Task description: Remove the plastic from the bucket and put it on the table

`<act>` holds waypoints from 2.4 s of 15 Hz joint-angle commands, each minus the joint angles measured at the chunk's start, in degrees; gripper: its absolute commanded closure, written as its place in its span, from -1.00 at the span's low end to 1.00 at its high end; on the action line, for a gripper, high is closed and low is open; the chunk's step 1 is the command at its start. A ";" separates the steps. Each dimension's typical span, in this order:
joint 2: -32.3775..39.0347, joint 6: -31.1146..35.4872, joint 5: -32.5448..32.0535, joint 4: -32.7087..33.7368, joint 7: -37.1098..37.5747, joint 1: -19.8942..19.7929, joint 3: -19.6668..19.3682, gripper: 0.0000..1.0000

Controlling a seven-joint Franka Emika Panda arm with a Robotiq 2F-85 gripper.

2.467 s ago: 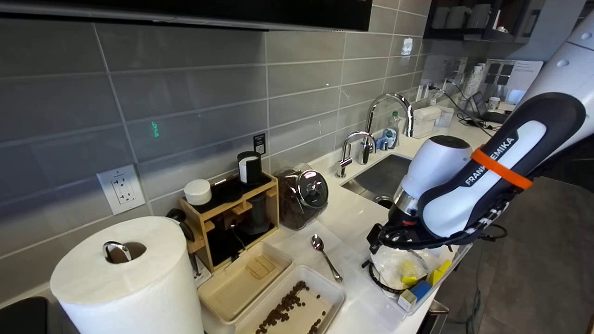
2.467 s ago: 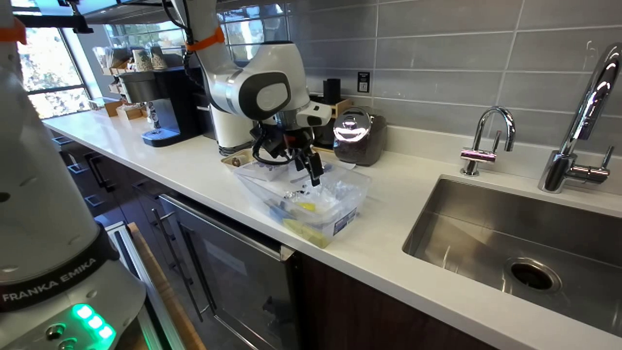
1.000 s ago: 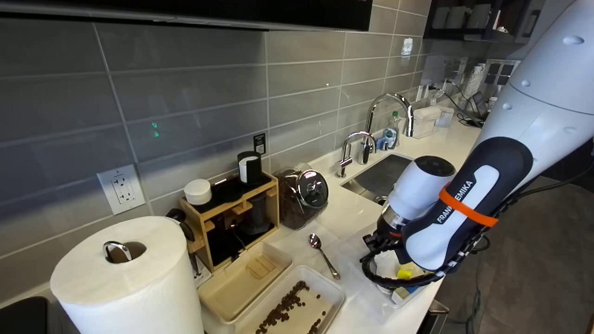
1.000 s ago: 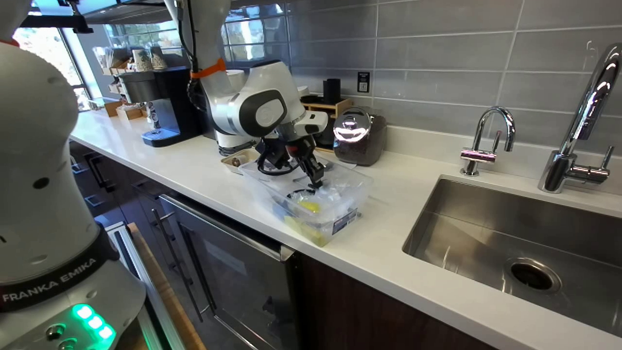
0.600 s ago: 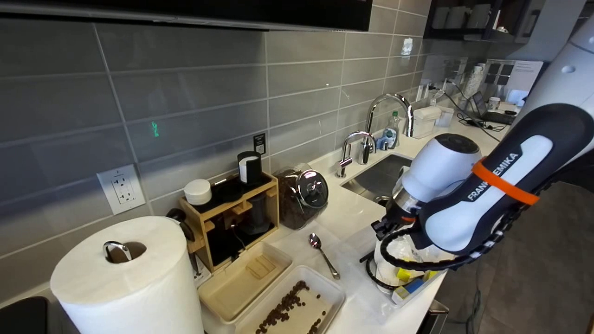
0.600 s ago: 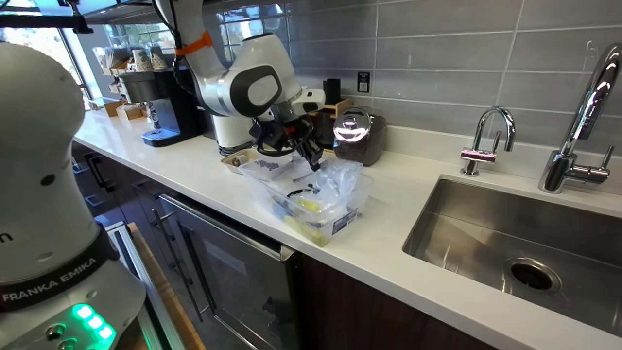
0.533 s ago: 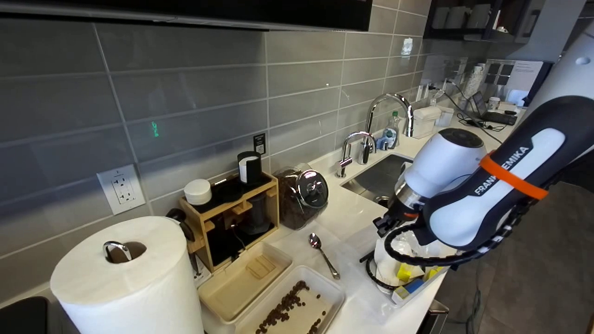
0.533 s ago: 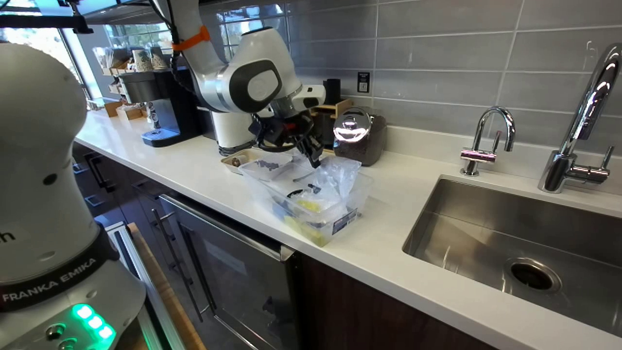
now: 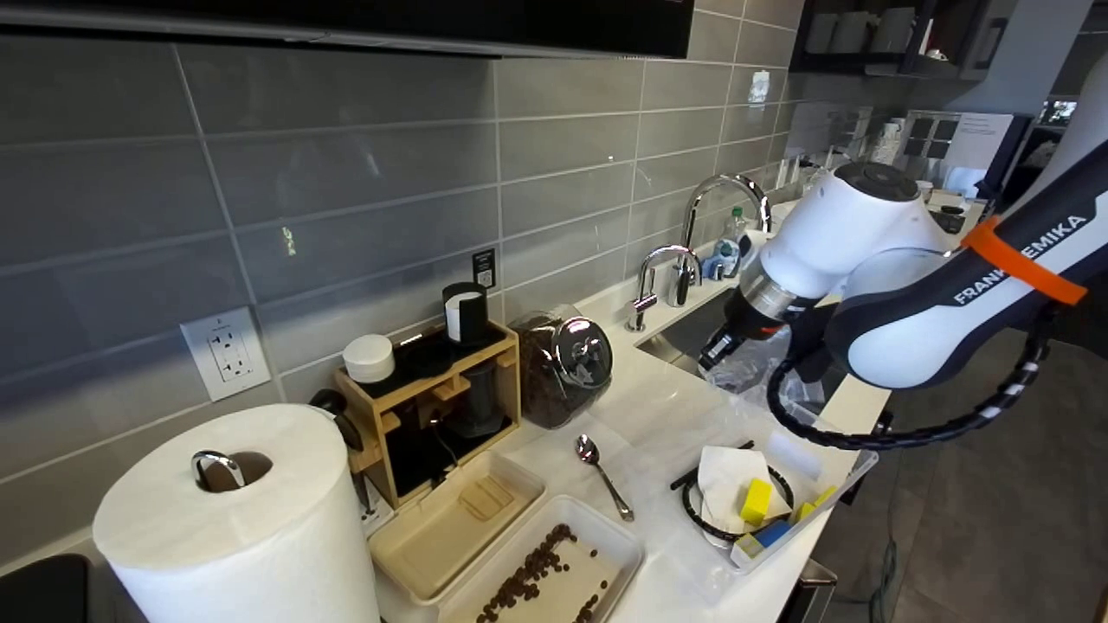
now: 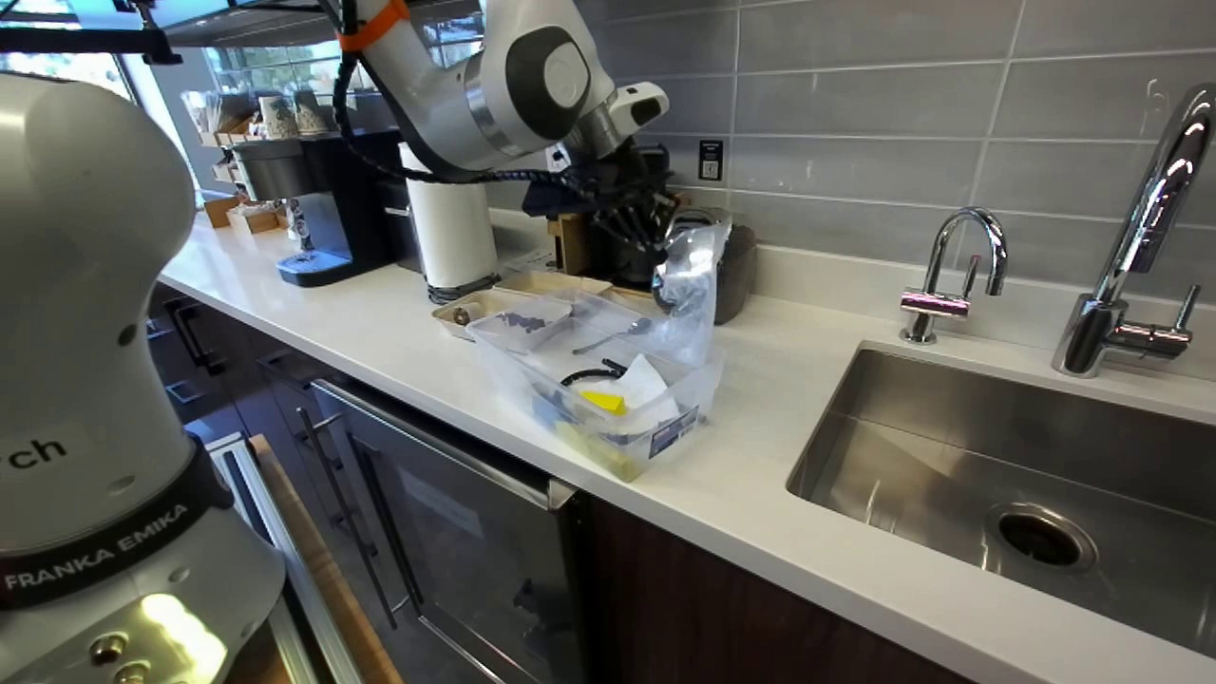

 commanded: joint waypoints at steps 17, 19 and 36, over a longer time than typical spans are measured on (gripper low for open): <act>10.21 -43.91 -23.90 24.97 -10.24 -37.77 45.67 1.00; 12.98 -42.84 -25.56 25.67 -7.12 -40.00 47.48 1.00; 18.63 -37.16 -20.04 26.85 -4.03 -44.87 53.94 -0.42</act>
